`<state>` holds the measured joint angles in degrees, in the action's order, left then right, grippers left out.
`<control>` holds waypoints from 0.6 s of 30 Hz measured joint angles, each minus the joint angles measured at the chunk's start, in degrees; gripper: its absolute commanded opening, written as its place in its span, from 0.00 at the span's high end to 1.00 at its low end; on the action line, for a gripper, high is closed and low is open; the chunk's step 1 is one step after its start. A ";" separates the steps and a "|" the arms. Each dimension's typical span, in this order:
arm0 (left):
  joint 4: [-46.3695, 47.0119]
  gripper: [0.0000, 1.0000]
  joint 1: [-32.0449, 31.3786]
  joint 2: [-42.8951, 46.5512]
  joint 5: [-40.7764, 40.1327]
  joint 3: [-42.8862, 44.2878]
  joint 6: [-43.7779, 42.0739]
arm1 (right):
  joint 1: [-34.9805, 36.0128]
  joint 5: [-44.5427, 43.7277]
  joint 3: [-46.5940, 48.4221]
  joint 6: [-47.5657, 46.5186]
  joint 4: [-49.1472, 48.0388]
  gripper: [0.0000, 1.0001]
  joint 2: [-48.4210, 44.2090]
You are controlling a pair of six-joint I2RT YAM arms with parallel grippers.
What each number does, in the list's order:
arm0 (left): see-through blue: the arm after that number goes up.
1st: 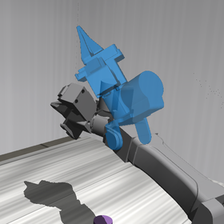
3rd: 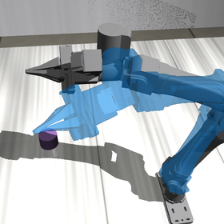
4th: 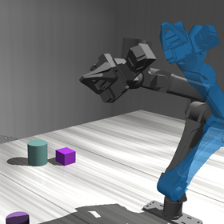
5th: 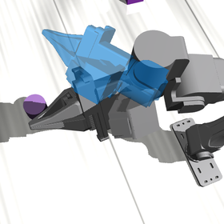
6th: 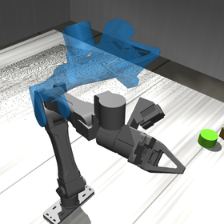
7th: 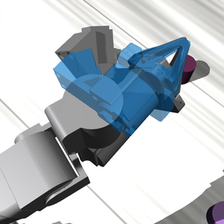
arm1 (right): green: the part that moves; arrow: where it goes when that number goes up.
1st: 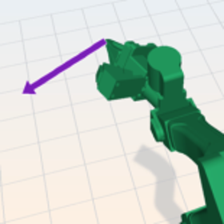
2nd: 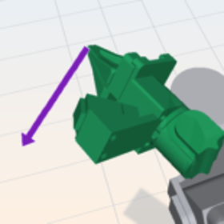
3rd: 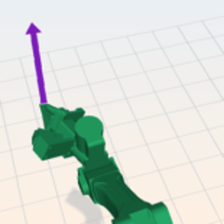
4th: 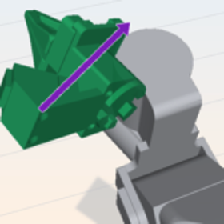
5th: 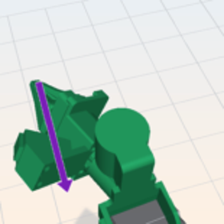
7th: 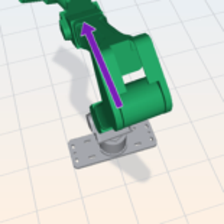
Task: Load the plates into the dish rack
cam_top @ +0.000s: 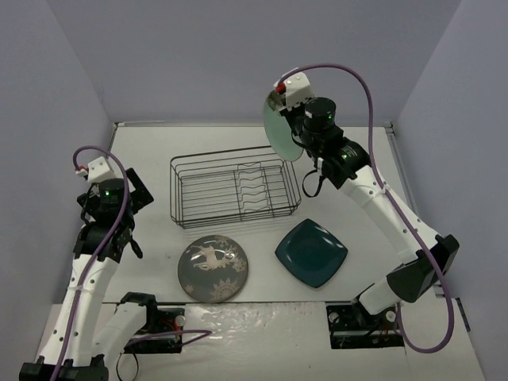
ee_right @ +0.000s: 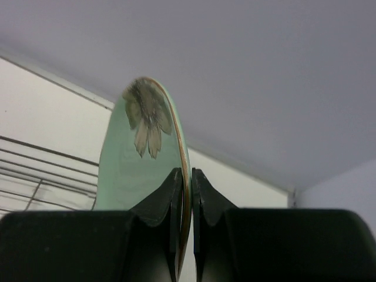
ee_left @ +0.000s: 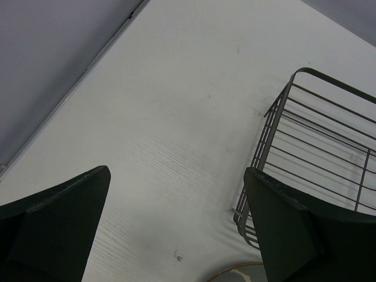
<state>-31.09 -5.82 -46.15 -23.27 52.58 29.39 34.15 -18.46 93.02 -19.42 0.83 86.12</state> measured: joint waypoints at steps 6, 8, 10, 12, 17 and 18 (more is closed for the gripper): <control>-0.01 0.03 0.00 0.02 -0.40 0.00 0.00 | -0.08 15.20 1.06 -22.23 4.33 1.00 1.61; -0.02 0.03 0.00 0.02 -0.63 0.00 0.00 | -0.01 20.97 6.75 -29.54 11.10 1.00 4.72; -0.02 0.03 0.00 -0.07 -0.76 0.00 0.00 | 0.20 24.97 13.40 -35.44 16.02 1.00 8.80; -0.02 0.03 0.00 -0.22 -0.81 0.00 0.00 | 0.69 27.65 17.95 -40.52 18.98 1.00 11.99; -0.11 0.03 0.00 -0.75 -1.34 0.00 0.00 | 2.45 31.28 25.47 -50.35 26.94 1.00 17.56; -0.13 0.03 0.00 -0.89 -1.58 0.00 0.00 | 2.97 31.53 25.81 -51.90 28.03 1.00 18.10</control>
<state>-31.22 -5.82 -47.04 -24.85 52.58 29.39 37.12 13.07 118.83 -71.32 28.86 104.22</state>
